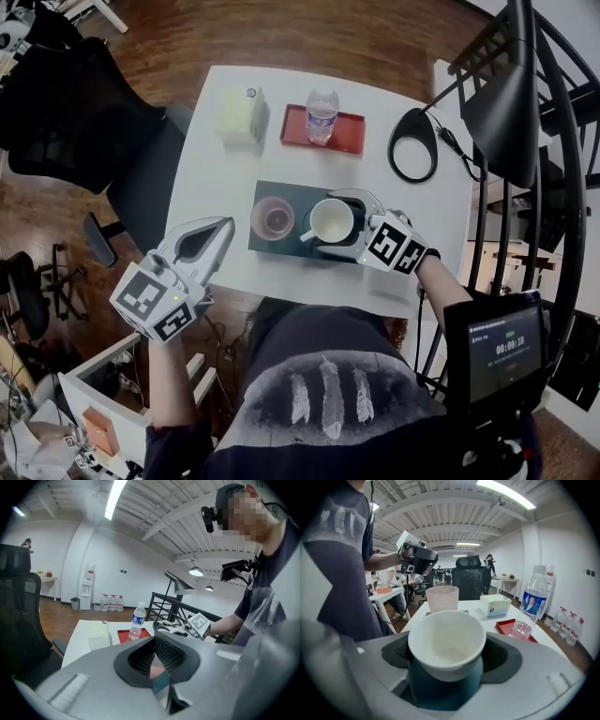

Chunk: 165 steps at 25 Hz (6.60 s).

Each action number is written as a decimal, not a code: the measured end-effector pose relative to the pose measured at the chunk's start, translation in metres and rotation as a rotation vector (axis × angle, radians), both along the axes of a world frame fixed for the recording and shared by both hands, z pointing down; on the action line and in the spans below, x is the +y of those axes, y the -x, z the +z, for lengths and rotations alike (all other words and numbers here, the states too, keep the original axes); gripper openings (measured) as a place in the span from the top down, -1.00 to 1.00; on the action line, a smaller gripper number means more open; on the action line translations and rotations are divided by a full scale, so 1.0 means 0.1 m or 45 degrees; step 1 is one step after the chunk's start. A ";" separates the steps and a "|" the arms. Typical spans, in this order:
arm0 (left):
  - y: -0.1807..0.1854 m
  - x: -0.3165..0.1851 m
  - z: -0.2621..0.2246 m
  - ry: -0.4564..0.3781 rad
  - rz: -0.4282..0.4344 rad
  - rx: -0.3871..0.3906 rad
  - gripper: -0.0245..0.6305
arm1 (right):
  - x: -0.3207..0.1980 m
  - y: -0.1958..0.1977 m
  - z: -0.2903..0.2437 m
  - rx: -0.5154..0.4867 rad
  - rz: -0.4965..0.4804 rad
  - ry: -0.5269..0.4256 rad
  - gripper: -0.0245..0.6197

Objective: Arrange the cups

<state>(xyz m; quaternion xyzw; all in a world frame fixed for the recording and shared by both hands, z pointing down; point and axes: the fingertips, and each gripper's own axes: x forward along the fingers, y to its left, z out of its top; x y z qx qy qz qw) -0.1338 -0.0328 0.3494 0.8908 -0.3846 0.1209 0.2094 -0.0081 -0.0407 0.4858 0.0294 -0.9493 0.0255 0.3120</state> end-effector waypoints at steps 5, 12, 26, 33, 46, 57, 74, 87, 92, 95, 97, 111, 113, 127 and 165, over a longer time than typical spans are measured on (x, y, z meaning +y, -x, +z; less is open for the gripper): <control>0.02 0.01 0.04 0.008 0.005 -0.004 0.88 | 0.02 0.05 0.03 -0.001 -0.035 0.023 -0.36; 0.00 -0.02 0.04 0.010 0.018 -0.002 0.88 | 0.04 0.05 0.03 0.006 -0.042 0.039 -0.36; 0.00 -0.02 0.02 0.007 0.017 0.003 0.88 | 0.12 0.06 0.02 0.033 -0.061 0.039 -0.36; 0.03 -0.01 0.02 0.010 0.001 -0.002 0.88 | 0.13 0.06 0.02 0.041 -0.056 0.041 -0.36; 0.09 0.09 0.01 -0.005 0.013 0.001 0.88 | 0.20 -0.45 -0.53 -0.171 0.398 0.258 -0.43; 0.03 0.03 0.02 -0.013 0.055 0.021 0.88 | 0.02 -0.62 -0.38 -0.117 0.816 0.428 0.28; 0.05 0.02 0.07 -0.006 0.056 0.044 0.88 | -0.19 -0.38 -0.28 0.305 0.669 0.333 0.85; 0.12 0.03 0.12 0.001 0.035 0.055 0.88 | -0.19 -0.32 -0.27 0.480 0.560 0.243 0.77; 0.09 0.00 0.12 0.000 0.046 0.063 0.88 | -0.21 -0.32 -0.26 0.536 0.541 0.214 0.69; 0.10 -0.01 0.12 0.000 0.048 0.068 0.88 | -0.18 -0.36 -0.25 0.548 0.561 0.233 0.69; 0.11 -0.02 0.14 0.002 0.049 0.070 0.88 | -0.17 -0.35 -0.23 0.563 0.543 0.238 0.71; 0.16 -0.02 0.17 0.028 0.053 0.071 0.88 | -0.21 -0.10 -0.26 0.564 0.132 -0.114 0.83; 0.14 -0.03 0.15 0.028 0.058 0.072 0.88 | -0.22 -0.07 -0.30 0.507 0.113 -0.144 0.82; 0.05 -0.18 0.16 0.020 0.136 0.059 0.88 | 0.53 -0.42 -0.28 0.260 0.668 0.230 0.15; -0.26 -0.31 -0.01 -0.061 0.274 0.051 0.88 | -0.27 -0.46 -1.43 -0.322 0.459 -0.020 0.91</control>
